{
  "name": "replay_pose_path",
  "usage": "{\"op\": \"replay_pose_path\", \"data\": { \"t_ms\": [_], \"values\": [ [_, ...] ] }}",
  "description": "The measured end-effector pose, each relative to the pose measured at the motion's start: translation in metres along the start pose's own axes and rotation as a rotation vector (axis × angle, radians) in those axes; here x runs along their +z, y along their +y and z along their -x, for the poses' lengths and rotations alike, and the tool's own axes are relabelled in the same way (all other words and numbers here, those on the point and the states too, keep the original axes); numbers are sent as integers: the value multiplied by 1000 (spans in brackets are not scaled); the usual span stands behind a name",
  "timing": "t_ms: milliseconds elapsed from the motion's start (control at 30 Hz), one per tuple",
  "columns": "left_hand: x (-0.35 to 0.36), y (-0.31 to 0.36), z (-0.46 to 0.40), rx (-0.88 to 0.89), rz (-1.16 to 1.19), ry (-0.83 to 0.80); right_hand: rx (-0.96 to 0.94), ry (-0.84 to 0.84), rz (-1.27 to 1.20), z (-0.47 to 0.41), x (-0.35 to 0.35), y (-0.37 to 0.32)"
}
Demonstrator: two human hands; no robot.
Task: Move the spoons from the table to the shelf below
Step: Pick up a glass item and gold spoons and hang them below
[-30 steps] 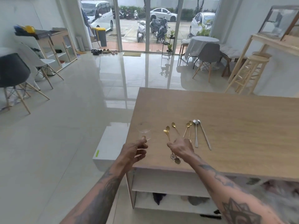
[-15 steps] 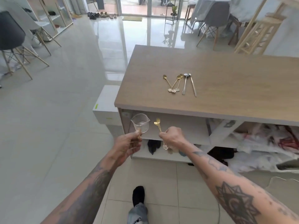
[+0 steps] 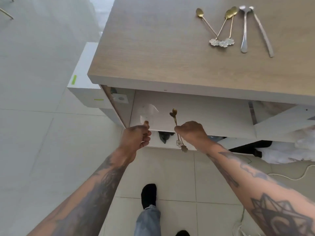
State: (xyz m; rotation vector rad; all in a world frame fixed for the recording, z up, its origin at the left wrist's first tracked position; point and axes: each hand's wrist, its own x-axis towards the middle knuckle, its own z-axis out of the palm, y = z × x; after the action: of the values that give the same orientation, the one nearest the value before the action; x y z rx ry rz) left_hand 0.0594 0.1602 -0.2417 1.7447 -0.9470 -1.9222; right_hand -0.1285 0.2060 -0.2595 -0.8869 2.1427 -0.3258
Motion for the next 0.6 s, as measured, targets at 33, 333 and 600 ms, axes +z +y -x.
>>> {"op": "replay_pose_path", "data": {
  "t_ms": [33,333,600],
  "values": [
    [4,4,-18,-5,1,7,10,14,-14,-20,7,-2],
    [26,22,-126,-154,61,-24,83,150,-105,-150,44,-21],
    [16,12,-159,-135,34,-24,57,207,-35,-182,66,-28]
  ]
}}
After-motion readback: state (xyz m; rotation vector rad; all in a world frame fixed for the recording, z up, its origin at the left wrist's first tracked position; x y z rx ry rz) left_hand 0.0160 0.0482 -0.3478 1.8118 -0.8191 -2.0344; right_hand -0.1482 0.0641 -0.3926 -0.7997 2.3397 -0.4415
